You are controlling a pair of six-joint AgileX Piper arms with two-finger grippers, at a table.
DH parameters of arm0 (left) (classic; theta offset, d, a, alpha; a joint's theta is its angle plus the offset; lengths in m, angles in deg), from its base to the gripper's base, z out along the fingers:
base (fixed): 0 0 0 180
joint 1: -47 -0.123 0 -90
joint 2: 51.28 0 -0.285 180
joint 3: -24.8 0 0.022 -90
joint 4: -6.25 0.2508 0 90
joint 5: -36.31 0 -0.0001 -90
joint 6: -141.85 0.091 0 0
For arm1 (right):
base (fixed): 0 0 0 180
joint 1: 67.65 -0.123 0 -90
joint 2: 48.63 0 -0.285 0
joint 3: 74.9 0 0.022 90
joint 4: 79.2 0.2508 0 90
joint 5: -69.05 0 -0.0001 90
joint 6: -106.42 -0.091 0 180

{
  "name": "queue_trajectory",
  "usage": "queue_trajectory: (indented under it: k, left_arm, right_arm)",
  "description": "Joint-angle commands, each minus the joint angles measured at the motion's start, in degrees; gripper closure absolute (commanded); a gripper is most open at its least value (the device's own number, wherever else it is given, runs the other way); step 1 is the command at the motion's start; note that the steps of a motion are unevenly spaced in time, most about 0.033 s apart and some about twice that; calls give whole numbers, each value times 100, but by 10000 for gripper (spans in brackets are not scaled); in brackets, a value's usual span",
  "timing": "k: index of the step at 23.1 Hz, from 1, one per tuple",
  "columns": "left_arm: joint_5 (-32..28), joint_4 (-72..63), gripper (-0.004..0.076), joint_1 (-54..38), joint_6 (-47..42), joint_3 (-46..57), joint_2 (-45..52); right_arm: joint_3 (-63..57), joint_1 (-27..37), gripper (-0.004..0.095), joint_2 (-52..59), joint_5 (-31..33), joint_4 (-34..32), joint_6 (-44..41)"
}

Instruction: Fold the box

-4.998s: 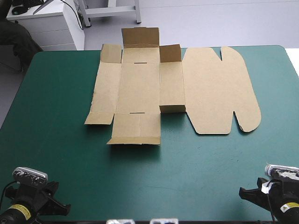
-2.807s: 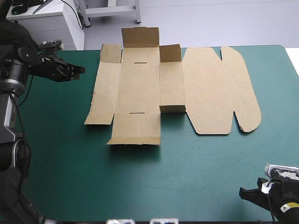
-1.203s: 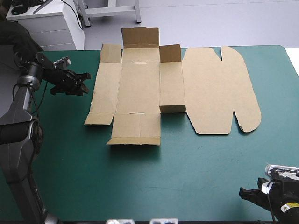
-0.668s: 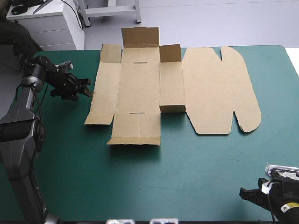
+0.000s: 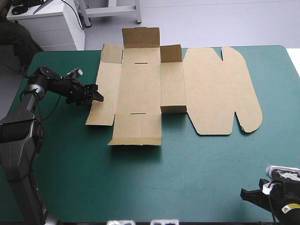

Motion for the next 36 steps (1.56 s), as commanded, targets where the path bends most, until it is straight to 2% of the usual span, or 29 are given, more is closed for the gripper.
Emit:
queue_trajectory:
  k: [1, 11, 16, 20, 21, 23, 24, 26, 32, 36]
  left_arm:
    - [560, -260, 321, 71, 240, 352, 70]
    - [542, -1672, 321, 209, 878, 506, -165]
    - [236, -1689, 321, 432, 1363, 506, -165]
    - [-30, -1648, 323, 480, 1222, 321, -175]
    - [-44, -1600, 337, 480, 1222, 284, -175]
    - [-87, -1585, 463, 480, 1222, 194, -175]
    - [-109, -1584, 592, 480, 1222, 155, -175]
    - [-171, -1584, 731, 480, 1303, 141, -175]
    - [-197, -1002, 731, 546, 1292, -267, -44]
    - [-115, 573, 731, 921, 1271, -1032, 305]
  right_arm:
    - [124, -21, 922, -62, -323, 37, 60]
    - [124, -21, 922, -62, -323, 37, 60]
    - [124, -21, 922, -62, -323, 37, 60]
    - [124, -21, 922, -62, -323, 37, 60]
    - [124, -21, 922, -62, -323, 37, 60]
    - [124, -21, 922, -62, -323, 37, 60]
    - [124, -21, 922, -62, -323, 37, 60]
    - [124, -21, 922, -62, -323, 37, 60]
    - [124, -21, 922, -62, -323, 37, 60]
    - [124, -21, 922, -62, -323, 37, 60]
